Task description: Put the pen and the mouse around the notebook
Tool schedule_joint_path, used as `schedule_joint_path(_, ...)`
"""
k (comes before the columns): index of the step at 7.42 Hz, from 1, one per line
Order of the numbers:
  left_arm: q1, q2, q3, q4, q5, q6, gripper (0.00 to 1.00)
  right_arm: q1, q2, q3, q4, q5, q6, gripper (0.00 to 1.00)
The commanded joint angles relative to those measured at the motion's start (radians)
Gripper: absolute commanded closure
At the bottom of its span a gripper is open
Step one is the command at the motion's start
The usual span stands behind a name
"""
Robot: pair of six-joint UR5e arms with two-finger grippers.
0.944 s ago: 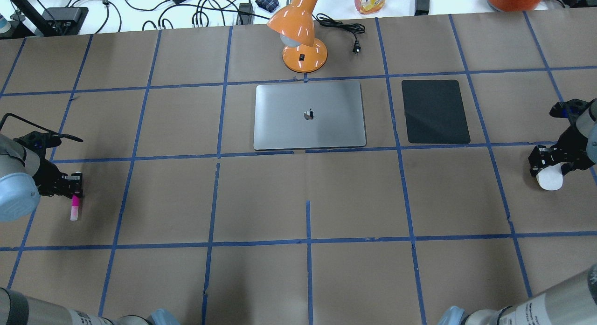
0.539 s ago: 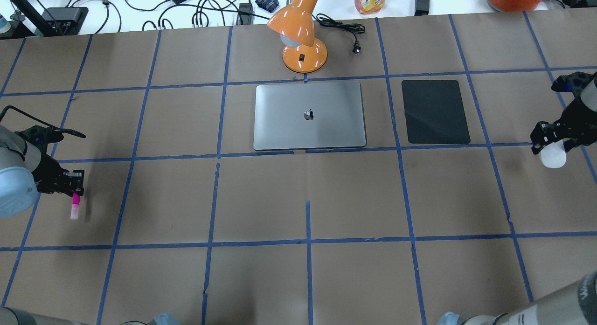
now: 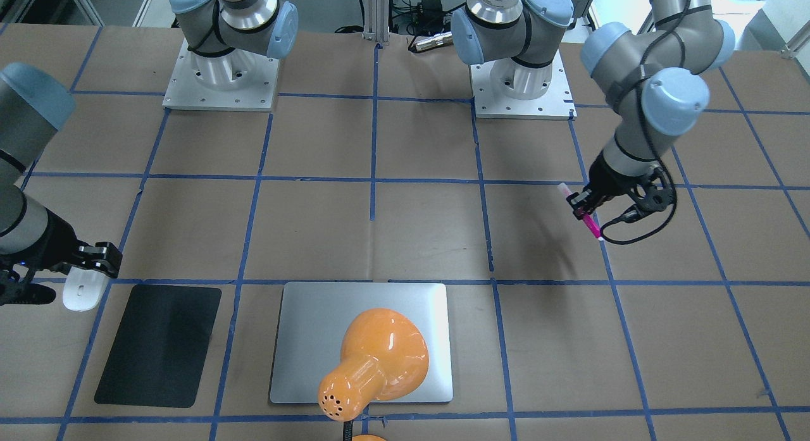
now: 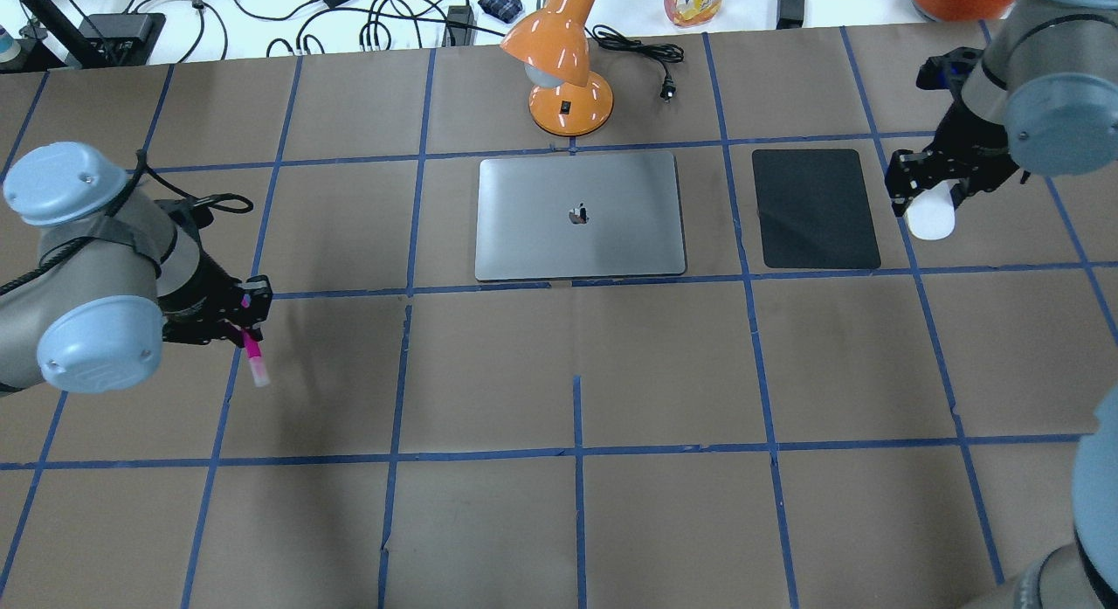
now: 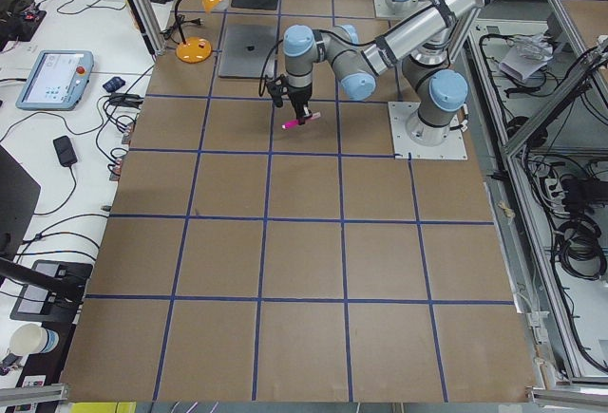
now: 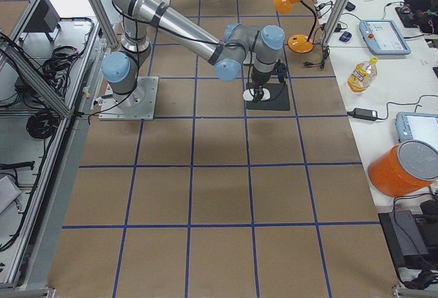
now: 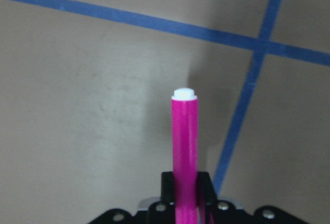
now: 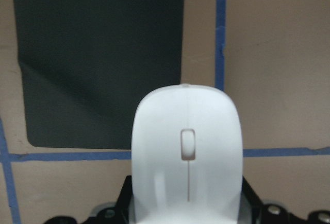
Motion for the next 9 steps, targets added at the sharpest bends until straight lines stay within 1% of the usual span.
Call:
schedule_joint_path(1, -0.297, -0.024, 0.007, -0.01, -0.009, -0.604, 1.0, 0.043, 0.091, -0.035, -0.059, 0.068, 0.095, 0.5)
schedule_joint_path(2, -0.406, -0.049, 0.008, -0.002, -0.053, -0.815, 1.0, 0.059, 0.128, -0.062, -0.059, 0.066, 0.136, 0.5)
schedule_joint_path(3, -0.458, -0.078, 0.013, 0.028, -0.104, -1.03, 1.0, 0.081, 0.161, -0.089, -0.065, 0.064, 0.168, 0.5)
schedule_joint_path(4, -0.483, -0.111, 0.017, 0.153, -0.152, -1.169, 1.0, 0.095, 0.202, -0.118, -0.085, 0.067, 0.199, 0.5)
schedule_joint_path(6, -0.555, -0.194, 0.036, 0.182, -0.147, -1.344, 1.0, 0.11, 0.233, -0.121, -0.099, 0.064, 0.199, 0.48)
schedule_joint_path(7, -0.6, -0.231, 0.115, 0.168, -0.141, -1.422, 1.0, 0.11, 0.237, -0.118, -0.099, 0.066, 0.199, 0.46)
schedule_joint_path(8, -0.618, -0.259, 0.196, 0.092, -0.112, -1.432, 1.0, 0.11, 0.238, -0.118, -0.097, 0.055, 0.201, 0.32)
schedule_joint_path(9, -0.644, -0.283, 0.244, 0.047, -0.111, -1.466, 1.0, 0.11, 0.238, -0.118, -0.094, 0.062, 0.202, 0.01)
